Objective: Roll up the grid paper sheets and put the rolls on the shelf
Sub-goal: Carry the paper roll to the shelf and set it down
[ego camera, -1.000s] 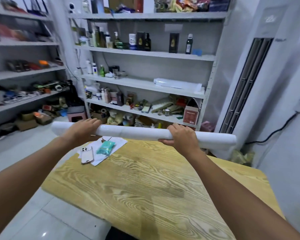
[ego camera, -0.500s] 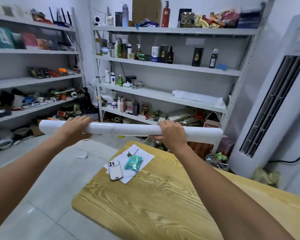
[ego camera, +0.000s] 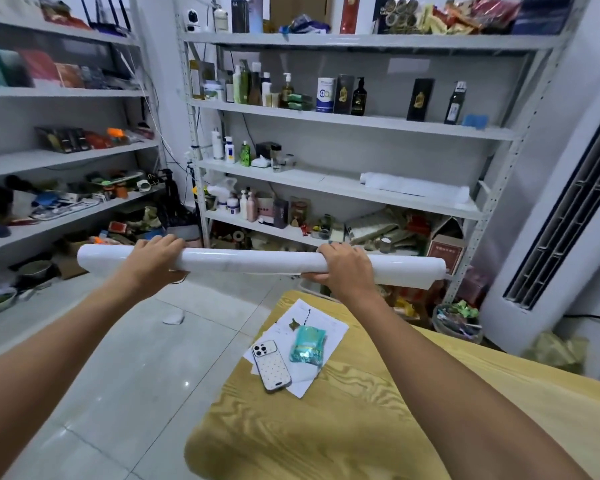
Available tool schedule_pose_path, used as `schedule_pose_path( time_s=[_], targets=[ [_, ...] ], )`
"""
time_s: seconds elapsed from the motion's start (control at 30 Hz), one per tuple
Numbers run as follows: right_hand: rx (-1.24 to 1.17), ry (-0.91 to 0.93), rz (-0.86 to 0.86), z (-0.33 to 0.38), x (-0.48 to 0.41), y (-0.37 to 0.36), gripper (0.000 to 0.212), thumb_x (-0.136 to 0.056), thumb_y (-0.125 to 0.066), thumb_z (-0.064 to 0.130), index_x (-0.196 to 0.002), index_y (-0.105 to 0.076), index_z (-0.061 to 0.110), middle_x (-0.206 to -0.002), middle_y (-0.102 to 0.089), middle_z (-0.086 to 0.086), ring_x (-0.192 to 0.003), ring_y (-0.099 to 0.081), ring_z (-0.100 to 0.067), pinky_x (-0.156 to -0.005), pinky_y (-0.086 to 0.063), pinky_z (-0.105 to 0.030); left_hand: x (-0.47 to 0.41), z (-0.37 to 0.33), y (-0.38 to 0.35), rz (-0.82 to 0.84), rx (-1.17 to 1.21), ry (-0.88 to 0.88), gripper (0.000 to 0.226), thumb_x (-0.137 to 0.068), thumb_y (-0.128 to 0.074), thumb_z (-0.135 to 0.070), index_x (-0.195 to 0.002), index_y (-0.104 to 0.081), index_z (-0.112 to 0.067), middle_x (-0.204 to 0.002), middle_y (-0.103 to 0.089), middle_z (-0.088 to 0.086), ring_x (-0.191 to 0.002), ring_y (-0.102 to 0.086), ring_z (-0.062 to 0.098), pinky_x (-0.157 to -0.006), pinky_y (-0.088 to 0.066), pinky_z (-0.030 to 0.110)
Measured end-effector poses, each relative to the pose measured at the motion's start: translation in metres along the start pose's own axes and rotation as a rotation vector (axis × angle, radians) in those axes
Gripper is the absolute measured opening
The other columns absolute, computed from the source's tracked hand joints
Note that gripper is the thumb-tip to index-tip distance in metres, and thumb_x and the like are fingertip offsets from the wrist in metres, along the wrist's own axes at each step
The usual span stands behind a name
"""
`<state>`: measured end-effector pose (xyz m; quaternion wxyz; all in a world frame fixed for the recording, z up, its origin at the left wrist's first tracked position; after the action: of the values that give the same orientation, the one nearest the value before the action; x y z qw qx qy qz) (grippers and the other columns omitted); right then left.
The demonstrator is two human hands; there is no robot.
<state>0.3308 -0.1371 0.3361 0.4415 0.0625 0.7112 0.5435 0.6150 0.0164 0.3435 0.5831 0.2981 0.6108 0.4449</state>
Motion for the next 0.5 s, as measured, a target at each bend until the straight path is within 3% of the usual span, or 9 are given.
schedule_pose_path(
  time_s=[0.3, 0.5],
  targets=[
    [0.015, -0.092, -0.016, 0.01, -0.134, -0.062, 0.047, -0.074, -0.066, 0.057, -0.105, -0.063, 0.021, -0.094, -0.065, 0.0, -0.088, -0.057, -0.021, -0.075, -0.037, -0.033, -0.128, 0.098, -0.05, 0.032, -0.017, 0.001, 0.052, -0.063, -0.08, -0.026, -0.104, -0.058, -0.004, -0.096, -0.057, 0.014, -0.09, -0.053, 0.034, -0.076, -0.036, 0.044],
    [0.06, -0.126, -0.023, 0.021, -0.202, -0.094, 0.048, -0.076, -0.063, 0.056, -0.108, -0.058, 0.021, -0.098, -0.063, 0.0, -0.09, -0.056, -0.02, -0.078, -0.039, -0.034, -0.208, 0.158, -0.07, -0.01, -0.08, -0.114, 0.053, -0.066, -0.077, -0.027, -0.112, -0.056, -0.012, -0.101, -0.059, 0.011, -0.094, -0.054, 0.031, -0.074, -0.037, 0.04]
  ],
)
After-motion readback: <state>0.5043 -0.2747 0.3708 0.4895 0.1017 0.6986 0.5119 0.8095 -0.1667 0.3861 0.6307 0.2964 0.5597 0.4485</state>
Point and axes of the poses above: each hand's wrist, its own x-axis away from the middle knuckle, its own y-axis out of the back of the hand, z = x × y, the point moved 4 cm from there along -x, towards the middle knuckle
